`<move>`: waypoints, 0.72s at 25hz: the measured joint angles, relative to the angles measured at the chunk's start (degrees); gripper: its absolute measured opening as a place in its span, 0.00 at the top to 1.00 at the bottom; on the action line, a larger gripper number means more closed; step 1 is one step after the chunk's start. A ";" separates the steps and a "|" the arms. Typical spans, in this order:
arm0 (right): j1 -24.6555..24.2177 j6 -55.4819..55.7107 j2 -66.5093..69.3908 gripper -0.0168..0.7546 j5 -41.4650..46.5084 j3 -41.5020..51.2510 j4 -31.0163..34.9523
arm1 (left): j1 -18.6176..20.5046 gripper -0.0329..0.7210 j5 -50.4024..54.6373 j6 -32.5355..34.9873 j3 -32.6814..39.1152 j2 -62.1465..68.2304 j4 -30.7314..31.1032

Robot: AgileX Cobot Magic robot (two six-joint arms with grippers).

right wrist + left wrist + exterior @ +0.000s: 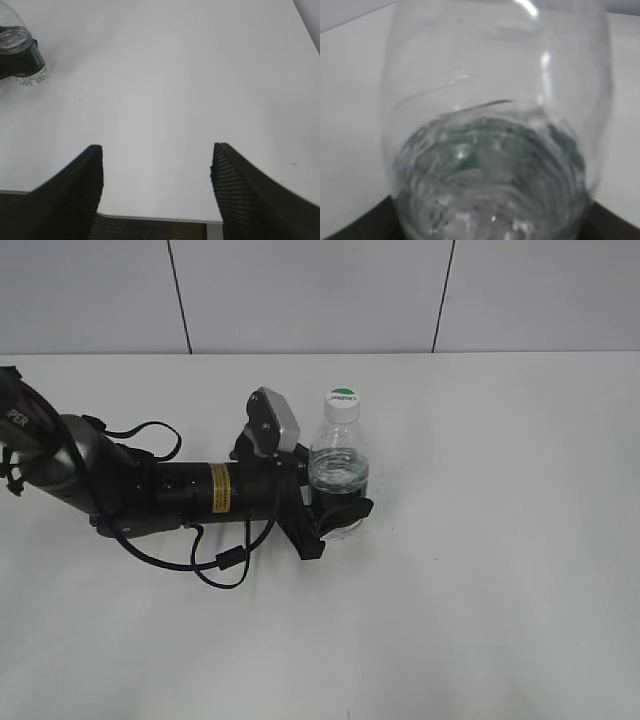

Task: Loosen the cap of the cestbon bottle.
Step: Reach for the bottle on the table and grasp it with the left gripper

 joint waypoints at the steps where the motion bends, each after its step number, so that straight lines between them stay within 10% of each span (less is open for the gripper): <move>1: 0.00 0.00 0.00 0.31 0.00 0.00 0.00 | 0.00 0.42 0.00 0.00 0.00 0.00 0.00; 18: 0.00 5.41 13.76 0.31 -4.69 -6.69 0.13 | 0.00 0.42 -2.06 0.00 0.00 0.07 0.20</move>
